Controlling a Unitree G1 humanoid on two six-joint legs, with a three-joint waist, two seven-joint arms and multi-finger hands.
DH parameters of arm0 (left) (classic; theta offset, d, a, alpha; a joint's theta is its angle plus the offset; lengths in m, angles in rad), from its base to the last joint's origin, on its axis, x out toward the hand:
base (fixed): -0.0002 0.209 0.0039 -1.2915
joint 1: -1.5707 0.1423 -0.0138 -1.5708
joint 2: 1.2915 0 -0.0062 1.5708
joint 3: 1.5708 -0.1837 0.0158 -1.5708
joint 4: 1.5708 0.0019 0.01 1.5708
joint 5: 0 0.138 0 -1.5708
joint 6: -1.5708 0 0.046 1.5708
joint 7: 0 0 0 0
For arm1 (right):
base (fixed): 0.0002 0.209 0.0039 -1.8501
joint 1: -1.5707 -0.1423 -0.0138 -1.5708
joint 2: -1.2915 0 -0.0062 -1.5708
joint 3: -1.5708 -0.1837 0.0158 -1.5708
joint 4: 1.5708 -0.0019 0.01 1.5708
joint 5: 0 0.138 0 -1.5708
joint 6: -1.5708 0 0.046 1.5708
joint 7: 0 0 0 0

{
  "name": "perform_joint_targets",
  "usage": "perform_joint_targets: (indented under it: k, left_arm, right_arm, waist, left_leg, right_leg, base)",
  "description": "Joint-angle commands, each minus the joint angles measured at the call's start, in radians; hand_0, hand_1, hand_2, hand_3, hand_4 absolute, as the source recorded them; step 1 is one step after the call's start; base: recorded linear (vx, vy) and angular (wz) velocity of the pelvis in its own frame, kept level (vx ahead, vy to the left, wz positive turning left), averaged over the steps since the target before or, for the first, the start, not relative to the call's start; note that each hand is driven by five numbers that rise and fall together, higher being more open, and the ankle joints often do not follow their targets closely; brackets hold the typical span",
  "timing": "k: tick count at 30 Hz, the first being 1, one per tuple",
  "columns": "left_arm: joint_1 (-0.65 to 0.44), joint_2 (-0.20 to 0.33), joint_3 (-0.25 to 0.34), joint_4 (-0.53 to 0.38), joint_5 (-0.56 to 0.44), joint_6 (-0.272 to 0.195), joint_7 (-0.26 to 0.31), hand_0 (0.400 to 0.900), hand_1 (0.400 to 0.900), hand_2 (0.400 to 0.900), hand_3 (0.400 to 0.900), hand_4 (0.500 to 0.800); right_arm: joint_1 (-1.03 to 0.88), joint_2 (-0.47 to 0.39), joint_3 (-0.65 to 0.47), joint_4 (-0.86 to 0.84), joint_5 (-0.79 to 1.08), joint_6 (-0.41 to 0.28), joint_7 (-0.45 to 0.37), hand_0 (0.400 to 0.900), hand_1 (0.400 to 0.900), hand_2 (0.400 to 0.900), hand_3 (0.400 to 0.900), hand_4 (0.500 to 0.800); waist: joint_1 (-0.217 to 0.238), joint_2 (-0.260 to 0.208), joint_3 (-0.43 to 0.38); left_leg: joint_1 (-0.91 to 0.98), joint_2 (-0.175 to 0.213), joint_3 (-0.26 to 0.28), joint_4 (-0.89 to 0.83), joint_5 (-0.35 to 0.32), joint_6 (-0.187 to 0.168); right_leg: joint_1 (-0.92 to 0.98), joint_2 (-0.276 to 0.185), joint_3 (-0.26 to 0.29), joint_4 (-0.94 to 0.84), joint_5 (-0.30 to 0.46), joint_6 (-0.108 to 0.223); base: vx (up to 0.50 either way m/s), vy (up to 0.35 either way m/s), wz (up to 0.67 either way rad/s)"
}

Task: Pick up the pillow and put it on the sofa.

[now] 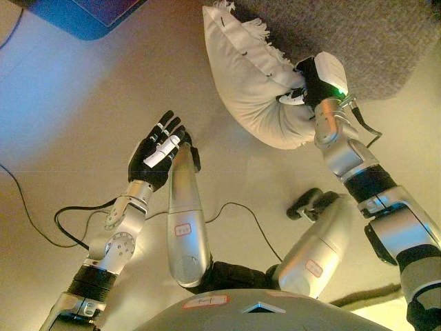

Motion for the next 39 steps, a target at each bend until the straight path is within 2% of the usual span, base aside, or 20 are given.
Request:
perform_joint_targets:
  k: [1, 4, 8, 9, 14, 17, 21, 25, 29, 33, 39]
  left_arm:
    - [-0.001, 0.032, 0.056, -0.122, 0.073, -0.074, -0.008, 0.9, 0.9, 0.9, 0.9, 0.8]
    - [-0.006, 0.026, 0.077, -0.135, 0.099, -0.033, -0.001, 0.9, 0.9, 0.9, 0.9, 0.8]
    - [0.008, 0.015, 0.088, -0.154, 0.132, 0.014, 0.039, 0.9, 0.9, 0.9, 0.9, 0.8]
    - [0.013, 0.014, 0.091, -0.157, 0.138, 0.019, 0.042, 0.9, 0.9, 0.9, 0.9, 0.8]
    - [0.059, -0.012, 0.127, -0.176, 0.177, 0.064, 0.075, 0.9, 0.9, 0.9, 0.9, 0.8]
    - [0.086, -0.033, 0.145, -0.173, 0.185, 0.085, 0.066, 0.9, 0.9, 0.9, 0.9, 0.8]
    - [0.116, -0.039, 0.155, -0.191, 0.19, 0.123, 0.056, 0.9, 0.9, 0.9, 0.9, 0.8]
    - [0.138, -0.036, 0.166, -0.194, 0.186, 0.125, 0.062, 0.9, 0.9, 0.9, 0.9, 0.8]
    - [0.163, -0.021, 0.195, -0.201, 0.178, 0.152, 0.047, 0.9, 0.9, 0.9, 0.9, 0.8]
    - [0.189, 0.008, 0.223, -0.205, 0.182, 0.184, 0.013, 0.9, 0.9, 0.9, 0.9, 0.8]
    - [0.223, 0.055, 0.274, -0.231, 0.163, 0.231, -0.019, 0.9, 0.9, 0.9, 0.9, 0.8]
  right_arm:
    - [-0.074, -0.135, -0.198, -0.271, -0.042, -0.137, -0.132, 0.4, 0.4, 0.4, 0.4, 0.5]
    - [0.043, -0.168, -0.278, -0.385, -0.035, -0.17, -0.141, 0.4, 0.4, 0.4, 0.4, 0.5]
    - [0.239, -0.174, -0.4, -0.532, -0.033, -0.237, -0.15, 0.4, 0.4, 0.4, 0.4, 0.5]
    - [0.283, -0.173, -0.428, -0.56, -0.034, -0.257, -0.154, 0.4, 0.4, 0.4, 0.4, 0.5]
    - [0.572, -0.179, -0.593, -0.713, 0.035, -0.378, -0.159, 0.4, 0.4, 0.4, 0.4, 0.5]
    - [0.671, -0.172, -0.662, -0.753, 0.053, -0.414, -0.139, 0.4, 0.4, 0.4, 0.4, 0.5]
    - [0.731, -0.198, -0.762, -0.791, 0.137, -0.43, -0.088, 0.4, 0.4, 0.4, 0.4, 0.5]
    - [0.744, -0.229, -0.8, -0.793, 0.185, -0.418, -0.022, 0.4, 0.4, 0.4, 0.4, 0.5]
    - [0.723, -0.285, -0.804, -0.753, 0.217, -0.382, 0.022, 0.4, 0.4, 0.4, 0.4, 0.5]
    - [0.628, -0.355, -0.767, -0.634, 0.254, -0.354, 0.057, 0.4, 0.4, 0.4, 0.4, 0.5]
    - [0.457, -0.443, -0.646, -0.464, 0.284, -0.332, 0.055, 0.4, 0.4, 0.4, 0.4, 0.5]
  waist:
    - [-0.007, -0.04, -0.003]
    - [-0.019, -0.07, -0.009]
    - [-0.048, -0.104, -0.07]
    - [-0.054, -0.111, -0.084]
    - [-0.104, -0.149, -0.208]
    - [-0.126, -0.163, -0.265]
    - [-0.143, -0.182, -0.325]
    - [-0.146, -0.195, -0.358]
    - [-0.127, -0.209, -0.387]
    - [-0.086, -0.222, -0.401]
    - [-0.031, -0.235, -0.399]
  left_leg:
    - [0.291, 0.006, 0.07, -0.249, 0.008, 0.096]
    - [0.446, -0.037, 0.106, -0.376, 0.036, 0.104]
    - [0.599, -0.043, 0.149, -0.52, 0.064, 0.1]
    - [0.631, -0.045, 0.154, -0.55, 0.069, 0.099]
    - [0.827, -0.045, 0.244, -0.788, 0.124, 0.098]
    - [0.888, -0.051, 0.288, -0.859, 0.148, 0.094]
    - [0.94, -0.055, 0.31, -0.877, 0.134, 0.094]
    - [0.979, -0.059, 0.319, -0.872, 0.109, 0.097]
    - [1.012, -0.062, 0.323, -0.887, 0.103, 0.092]
    - [1.027, -0.064, 0.315, -0.904, 0.108, 0.081]
    - [1.023, -0.06, 0.289, -0.905, 0.117, 0.067]
  right_leg:
    - [0.054, 0.029, -0.021, -0.281, 0.245, -0.076]
    - [0.218, 0.029, -0.086, -0.436, 0.303, -0.059]
    - [0.395, 0.05, -0.152, -0.627, 0.379, -0.035]
    - [0.428, 0.062, -0.154, -0.664, 0.396, -0.029]
    - [0.615, 0.142, -0.186, -0.845, 0.449, 0.003]
    - [0.661, 0.177, -0.195, -0.901, 0.469, 0.005]
    - [0.691, 0.199, -0.195, -0.943, 0.487, 0.005]
    - [0.705, 0.198, -0.197, -0.932, 0.489, 0.005]
    - [0.736, 0.199, -0.22, -0.944, 0.486, 0.005]
    - [0.767, 0.201, -0.255, -0.961, 0.486, 0.004]
    - [0.794, 0.207, -0.296, -0.974, 0.472, 0.0]
  base:
    - [0.05, -0.004, -0.08]
    - [0.06, -0.012, -0.1]
    - [0.11, -0.03, -0.12]
    - [0.14, -0.062, -0.18]
    - [0.13, -0.062, -0.14]
    - [0.09, -0.044, 0.0]
    - [0.09, -0.041, 0.0]
    - [0.1, -0.016, -0.01]
    - [0.13, -0.048, 0.09]
    - [0.14, -0.093, 0.13]
    - [0.11, -0.097, 0.11]
